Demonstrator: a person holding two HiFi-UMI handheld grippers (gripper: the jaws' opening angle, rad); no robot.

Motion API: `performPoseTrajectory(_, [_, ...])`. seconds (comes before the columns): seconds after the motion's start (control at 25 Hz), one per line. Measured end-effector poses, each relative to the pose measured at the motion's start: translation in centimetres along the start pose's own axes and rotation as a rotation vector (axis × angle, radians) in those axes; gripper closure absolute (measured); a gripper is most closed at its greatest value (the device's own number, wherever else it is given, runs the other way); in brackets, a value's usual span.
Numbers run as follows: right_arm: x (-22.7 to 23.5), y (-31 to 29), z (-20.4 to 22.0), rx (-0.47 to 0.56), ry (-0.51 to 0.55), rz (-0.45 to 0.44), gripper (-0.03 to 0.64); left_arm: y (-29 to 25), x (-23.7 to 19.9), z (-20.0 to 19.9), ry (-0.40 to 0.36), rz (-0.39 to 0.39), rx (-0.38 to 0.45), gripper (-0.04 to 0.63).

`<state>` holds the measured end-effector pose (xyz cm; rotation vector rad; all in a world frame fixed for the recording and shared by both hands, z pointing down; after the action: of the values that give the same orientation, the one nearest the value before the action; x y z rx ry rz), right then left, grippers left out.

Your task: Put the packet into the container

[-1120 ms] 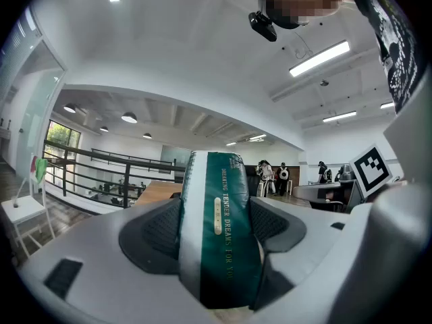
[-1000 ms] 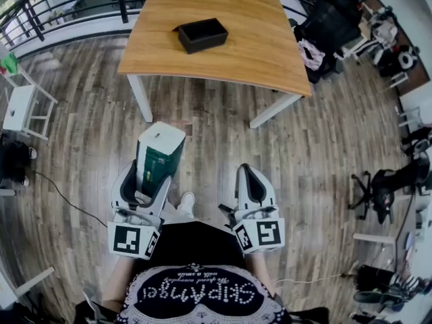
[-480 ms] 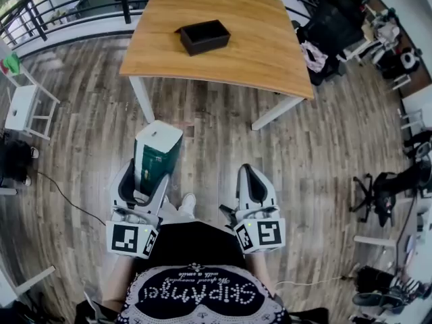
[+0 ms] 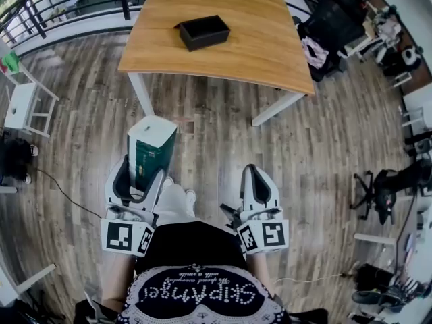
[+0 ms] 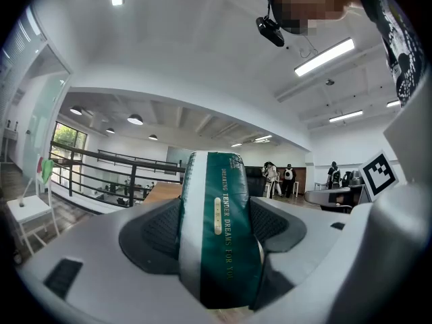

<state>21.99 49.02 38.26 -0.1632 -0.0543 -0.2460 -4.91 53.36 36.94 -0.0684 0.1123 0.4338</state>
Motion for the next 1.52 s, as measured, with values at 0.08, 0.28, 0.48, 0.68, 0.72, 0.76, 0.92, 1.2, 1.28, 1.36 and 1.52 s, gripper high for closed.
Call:
performPoseTrajectory(0.08, [0.1,-0.1,0.2,-0.005,-0.002,0.001,0.583,-0.1,-0.2,0.2,0.007,-0.004,-0.001,0.253])
performPoseTrajectory(0.28, [0.1,-1.2,-0.1,-0.011,-0.003,-0.004,0.583,-1.2,-1.2,0.2,0.026,-0.003,-0.004,0.253])
performPoseTrajectory(0.48, [-0.3,-3.0,0.0,-0.030,-0.003,0.003,0.582,-3.1,-2.8,0.3,0.040,0.017,-0.013,0.253])
performPoseTrajectory(0.68, [-0.8,-6.4,-0.4,-0.036,-0.001,0.021,0.583,-6.0,-5.7,-0.2,0.044,0.047,-0.004,0.253])
performPoseTrajectory(0.72, [-0.9,-7.2,-0.6,-0.037,-0.001,0.028,0.583,-6.7,-6.4,-0.4,0.044,0.052,-0.002,0.253])
performPoseTrajectory(0.76, [-1.1,-8.0,-0.9,-0.037,-0.002,0.034,0.583,-7.4,-7.1,-0.7,0.041,0.058,0.000,0.253])
performPoseTrajectory(0.92, [-2.2,-11.3,-2.3,-0.027,-0.005,0.046,0.582,-10.0,-9.9,-2.0,0.038,0.090,0.010,0.255])
performPoseTrajectory(1.2, [-4.2,-15.9,-4.1,0.002,-0.003,0.050,0.583,-13.4,-13.4,-3.8,0.029,0.141,0.042,0.255])
performPoseTrajectory(1.28, [-4.5,-16.7,-3.8,-0.003,-0.007,0.057,0.583,-14.0,-14.3,-3.9,0.026,0.146,0.048,0.255])
performPoseTrajectory(1.36, [-4.7,-17.3,-3.5,-0.011,-0.012,0.067,0.582,-14.2,-15.1,-4.0,0.025,0.146,0.051,0.255])
performPoseTrajectory(1.52, [-5.5,-18.4,-3.3,-0.020,-0.018,0.071,0.583,-14.1,-16.9,-4.0,0.025,0.126,0.046,0.255])
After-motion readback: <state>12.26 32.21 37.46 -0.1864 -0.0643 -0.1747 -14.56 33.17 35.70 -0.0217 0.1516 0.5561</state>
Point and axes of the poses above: the fingertips, and each gripper's own axes: y backward along the fingers, x to its right, z out of its underside, the point moved 5 cm from there along y, backward along the fingers, and after that the axes turned 14 degrees about z, right-handed, at the moved point
